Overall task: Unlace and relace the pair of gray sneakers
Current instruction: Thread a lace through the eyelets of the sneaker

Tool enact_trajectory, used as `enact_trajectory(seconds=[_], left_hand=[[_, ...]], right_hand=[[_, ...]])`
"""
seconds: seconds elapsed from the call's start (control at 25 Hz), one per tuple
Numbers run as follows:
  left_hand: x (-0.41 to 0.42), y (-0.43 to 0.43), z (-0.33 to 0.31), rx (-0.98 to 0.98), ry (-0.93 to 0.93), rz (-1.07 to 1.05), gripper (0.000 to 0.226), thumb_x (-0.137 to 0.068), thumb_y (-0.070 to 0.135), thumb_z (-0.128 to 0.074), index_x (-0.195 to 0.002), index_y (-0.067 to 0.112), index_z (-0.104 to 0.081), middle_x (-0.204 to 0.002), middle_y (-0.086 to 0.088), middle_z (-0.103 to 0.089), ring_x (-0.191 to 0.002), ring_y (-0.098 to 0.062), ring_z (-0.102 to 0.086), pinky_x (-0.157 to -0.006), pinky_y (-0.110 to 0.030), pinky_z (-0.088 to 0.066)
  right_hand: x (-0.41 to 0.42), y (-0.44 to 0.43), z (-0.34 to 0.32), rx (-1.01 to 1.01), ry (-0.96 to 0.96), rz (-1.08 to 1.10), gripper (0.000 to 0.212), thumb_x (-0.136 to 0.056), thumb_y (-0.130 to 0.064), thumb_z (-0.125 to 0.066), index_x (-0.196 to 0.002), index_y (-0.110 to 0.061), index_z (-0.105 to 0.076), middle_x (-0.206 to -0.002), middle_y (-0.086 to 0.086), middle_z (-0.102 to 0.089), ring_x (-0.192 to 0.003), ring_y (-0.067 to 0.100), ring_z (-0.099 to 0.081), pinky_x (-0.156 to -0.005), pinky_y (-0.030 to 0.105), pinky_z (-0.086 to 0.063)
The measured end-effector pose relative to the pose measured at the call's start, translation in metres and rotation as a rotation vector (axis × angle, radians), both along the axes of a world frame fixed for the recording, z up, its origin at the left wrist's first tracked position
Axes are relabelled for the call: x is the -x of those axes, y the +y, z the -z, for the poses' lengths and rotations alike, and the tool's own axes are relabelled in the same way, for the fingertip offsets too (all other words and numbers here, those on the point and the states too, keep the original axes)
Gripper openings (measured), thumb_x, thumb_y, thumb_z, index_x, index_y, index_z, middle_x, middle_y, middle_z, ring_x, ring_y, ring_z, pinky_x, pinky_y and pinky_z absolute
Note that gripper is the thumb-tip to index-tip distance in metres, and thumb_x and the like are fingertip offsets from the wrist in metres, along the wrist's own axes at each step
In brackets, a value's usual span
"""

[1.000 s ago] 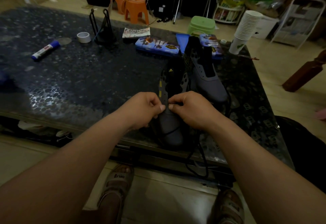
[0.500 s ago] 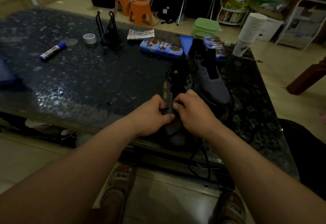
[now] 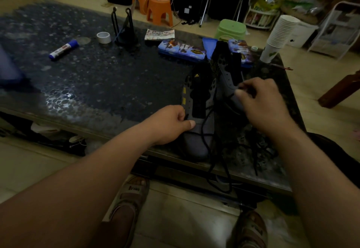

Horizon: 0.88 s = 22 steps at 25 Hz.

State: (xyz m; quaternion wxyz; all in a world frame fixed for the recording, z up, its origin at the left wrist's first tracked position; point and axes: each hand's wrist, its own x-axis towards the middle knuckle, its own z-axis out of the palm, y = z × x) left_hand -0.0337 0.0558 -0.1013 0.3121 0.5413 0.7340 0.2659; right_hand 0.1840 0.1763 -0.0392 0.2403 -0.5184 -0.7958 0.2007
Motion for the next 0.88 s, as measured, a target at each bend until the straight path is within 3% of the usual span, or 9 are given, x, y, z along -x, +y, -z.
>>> enact_trajectory(seconds=[0.12,0.28,0.36,0.48,0.64,0.76,0.88], left_hand=[[0.001,0.002,0.000,-0.036,-0.212,-0.101,0.029,-0.098,0.032,-0.068,-0.076,0.020,-0.054,-0.065,0.001,-0.054,-0.061,-0.015,-0.051,-0.059,-0.030,-0.043],[-0.004,0.002,-0.007,-0.015,-0.466,-0.210,0.021,-0.105,0.024,-0.057,-0.084,0.018,-0.056,-0.073,0.001,-0.062,-0.059,-0.009,-0.054,-0.053,-0.022,-0.045],[-0.003,0.002,-0.007,-0.010,-0.524,-0.235,0.020,-0.105,0.024,-0.056,-0.086,0.018,-0.057,-0.079,-0.001,-0.063,-0.063,-0.011,-0.055,-0.056,-0.024,-0.046],[-0.004,0.001,-0.003,-0.019,-0.401,-0.214,0.019,-0.101,0.030,-0.063,-0.087,0.019,-0.056,-0.076,-0.002,-0.060,-0.066,-0.013,-0.055,-0.059,-0.029,-0.046],[-0.018,0.000,0.000,-0.075,-0.050,-0.132,0.031,-0.091,0.037,-0.075,-0.091,0.018,-0.051,-0.077,0.001,-0.056,-0.066,-0.013,-0.049,-0.056,-0.032,-0.037],[-0.021,0.000,0.003,-0.066,-0.013,-0.135,0.033,-0.090,0.040,-0.075,-0.089,0.020,-0.049,-0.080,0.000,-0.059,-0.068,-0.016,-0.052,-0.058,-0.034,-0.039],[-0.020,0.000,0.004,-0.007,0.036,-0.098,0.033,-0.090,0.044,-0.073,-0.092,0.023,-0.048,-0.089,-0.002,-0.065,-0.080,-0.020,-0.062,-0.069,-0.039,-0.051]], right_hand=[[0.028,-0.020,0.010,-0.182,-0.120,-0.245,0.028,-0.096,-0.037,-0.068,-0.123,-0.038,-0.062,-0.108,-0.007,-0.044,-0.096,0.010,-0.052,-0.083,0.033,-0.048],[0.047,-0.033,0.018,-0.138,-0.207,-0.374,0.040,-0.093,-0.033,-0.070,-0.127,-0.045,-0.053,-0.102,-0.008,-0.041,-0.093,0.019,-0.056,-0.074,0.040,-0.053],[0.049,-0.033,0.017,-0.152,-0.231,-0.424,0.033,-0.092,-0.033,-0.070,-0.120,-0.043,-0.054,-0.100,-0.008,-0.044,-0.092,0.019,-0.056,-0.071,0.039,-0.051],[0.051,-0.032,0.017,-0.152,-0.342,-0.426,0.014,-0.095,-0.039,-0.068,-0.106,-0.034,-0.061,-0.097,-0.007,-0.046,-0.093,0.020,-0.057,-0.072,0.036,-0.048],[0.054,-0.034,0.020,-0.095,-0.430,-0.419,0.020,-0.103,-0.041,-0.054,-0.109,-0.023,-0.061,-0.104,0.000,-0.049,-0.094,0.027,-0.060,-0.078,0.043,-0.052],[0.046,-0.029,0.012,-0.074,-0.420,-0.416,0.024,-0.106,-0.042,-0.049,-0.112,-0.022,-0.058,-0.107,0.000,-0.048,-0.095,0.028,-0.059,-0.079,0.043,-0.051],[0.028,-0.017,-0.002,-0.083,-0.389,-0.345,0.021,-0.107,-0.041,-0.049,-0.108,-0.022,-0.058,-0.107,0.002,-0.049,-0.093,0.027,-0.057,-0.081,0.044,-0.050]])
